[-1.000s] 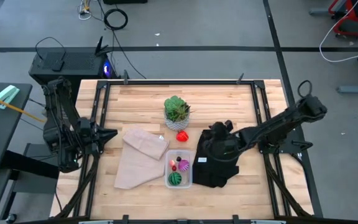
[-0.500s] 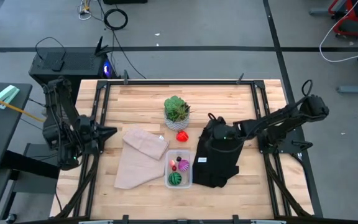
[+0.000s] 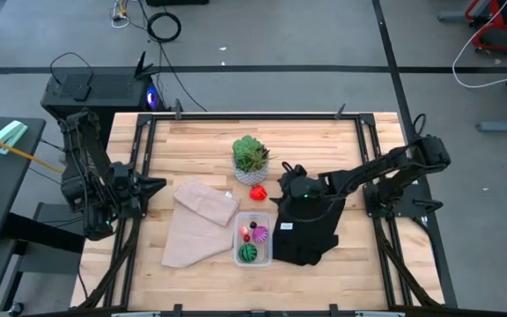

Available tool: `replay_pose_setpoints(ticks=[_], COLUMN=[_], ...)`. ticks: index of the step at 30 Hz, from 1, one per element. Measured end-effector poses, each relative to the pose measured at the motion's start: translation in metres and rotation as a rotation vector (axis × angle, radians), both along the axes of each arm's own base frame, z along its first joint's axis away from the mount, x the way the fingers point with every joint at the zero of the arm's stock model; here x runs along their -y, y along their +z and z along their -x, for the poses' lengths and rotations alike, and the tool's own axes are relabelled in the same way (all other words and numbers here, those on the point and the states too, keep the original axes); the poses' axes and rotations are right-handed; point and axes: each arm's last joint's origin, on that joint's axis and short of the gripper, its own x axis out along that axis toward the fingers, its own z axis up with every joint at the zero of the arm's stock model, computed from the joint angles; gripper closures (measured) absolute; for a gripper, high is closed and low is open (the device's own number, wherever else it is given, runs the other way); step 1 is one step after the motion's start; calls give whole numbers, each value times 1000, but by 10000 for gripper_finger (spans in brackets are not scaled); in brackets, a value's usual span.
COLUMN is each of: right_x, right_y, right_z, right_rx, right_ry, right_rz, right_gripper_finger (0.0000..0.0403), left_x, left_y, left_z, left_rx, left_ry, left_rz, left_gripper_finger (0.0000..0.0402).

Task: Pick and placing Produce into tupperware
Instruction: Put the red apple into the transparent container

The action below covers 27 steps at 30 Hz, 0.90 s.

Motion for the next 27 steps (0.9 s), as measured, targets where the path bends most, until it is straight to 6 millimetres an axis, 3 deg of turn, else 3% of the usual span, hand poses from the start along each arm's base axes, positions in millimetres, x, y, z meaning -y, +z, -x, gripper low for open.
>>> replay_pose_setpoints(ticks=[16,27], right_x=[-2,-3], right_y=[-10,-13], right_z=[-30,-32], right_rx=[-19,-38], right_ry=[-4,33], right_rz=[5,-5], right_gripper_finger=[42,45], left_x=[0,0], left_y=[0,0], left_z=[0,0], left_rx=[-6,-8], left_ry=[-2,-3], left_rz=[-17,-20], left_gripper_finger=[344,337])
